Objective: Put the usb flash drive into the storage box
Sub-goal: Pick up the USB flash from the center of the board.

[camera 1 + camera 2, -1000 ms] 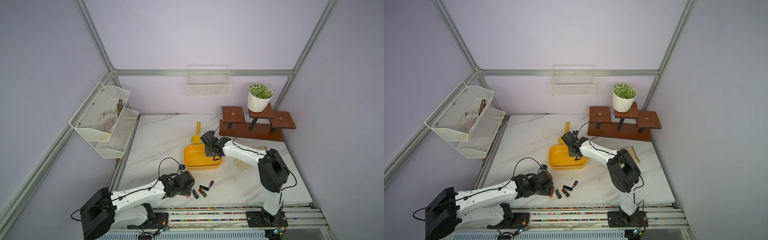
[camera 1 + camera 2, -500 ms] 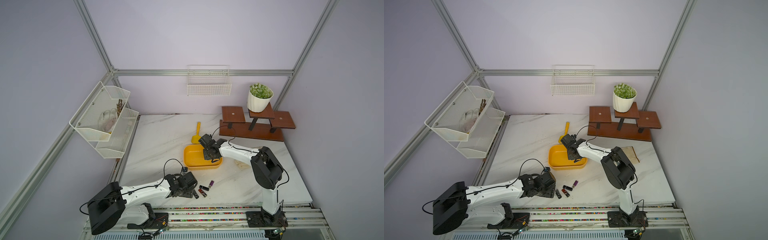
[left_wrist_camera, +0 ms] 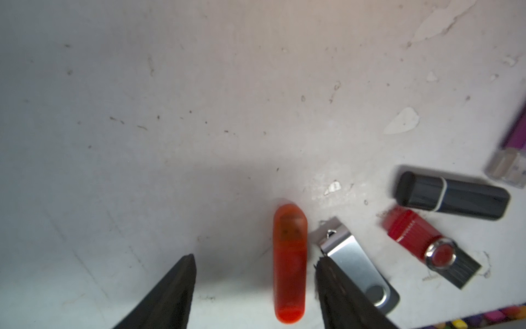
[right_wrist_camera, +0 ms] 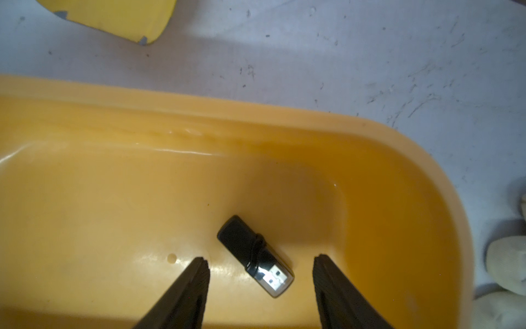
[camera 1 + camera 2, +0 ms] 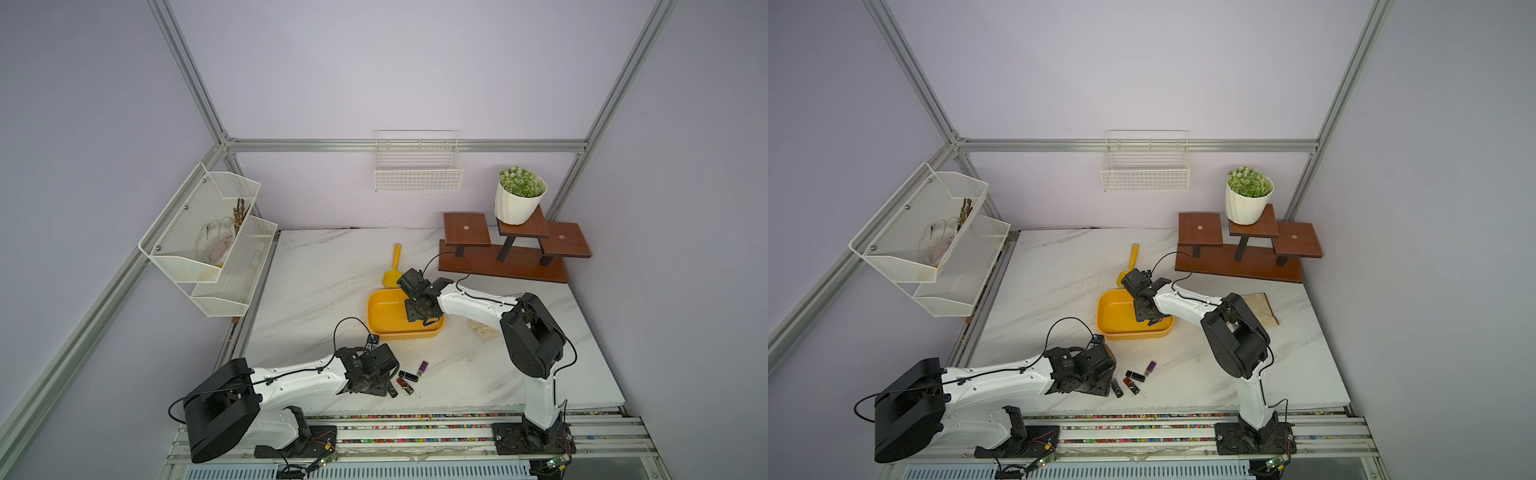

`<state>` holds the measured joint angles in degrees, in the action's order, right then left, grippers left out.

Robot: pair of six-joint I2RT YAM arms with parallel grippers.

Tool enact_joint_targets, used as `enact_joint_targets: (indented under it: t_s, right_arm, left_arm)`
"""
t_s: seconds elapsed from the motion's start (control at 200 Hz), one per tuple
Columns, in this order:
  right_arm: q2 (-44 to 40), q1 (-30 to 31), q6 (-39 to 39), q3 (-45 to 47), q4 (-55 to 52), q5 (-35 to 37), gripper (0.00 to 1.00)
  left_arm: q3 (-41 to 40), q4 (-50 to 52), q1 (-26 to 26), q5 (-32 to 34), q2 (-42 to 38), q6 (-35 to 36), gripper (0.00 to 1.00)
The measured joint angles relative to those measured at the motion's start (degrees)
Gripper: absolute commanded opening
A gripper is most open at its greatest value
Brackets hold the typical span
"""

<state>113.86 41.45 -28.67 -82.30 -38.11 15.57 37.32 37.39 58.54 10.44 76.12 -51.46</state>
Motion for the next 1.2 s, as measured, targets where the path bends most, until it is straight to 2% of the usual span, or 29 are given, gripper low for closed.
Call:
enact_joint_targets:
  t_s: [0.16,0.365,0.525,0.69,0.88,1.065,1.2]
  right_arm:
    - [-1.51,-0.02,-0.02,0.63,-0.02,0.52,0.64]
    - [-7.61,-0.04,0.0,1.22,-0.02,1.84,0.64]
    - [-12.87,-0.04,0.0,1.2,-0.04,3.02,0.64]
    - [-16.59,0.02,0.11,1.97,-0.07,2.49,0.64]
    - [-25.51,1.62,-0.98,12.83,0.09,1.97,0.64]
    - [-34.97,3.34,-3.3,23.28,0.07,0.35,0.64]
    - [-38.53,3.63,-5.64,27.85,0.15,-0.5,0.64]
  left_arm:
    - [0.83,0.07,0.39,-0.02,1.27,0.04,0.62]
    - [0.83,0.33,0.42,-0.07,1.92,0.0,0.45]
    - [1.36,0.81,0.42,-0.02,2.95,0.0,0.44]
    - [2.95,1.84,0.42,0.37,5.07,0.11,0.33]
    - [4.46,2.34,0.42,0.59,6.82,0.28,0.24]
    - [5.38,2.89,0.42,0.57,7.58,1.01,0.08]
    - [6.23,3.69,0.42,0.55,8.39,1.51,0.0]
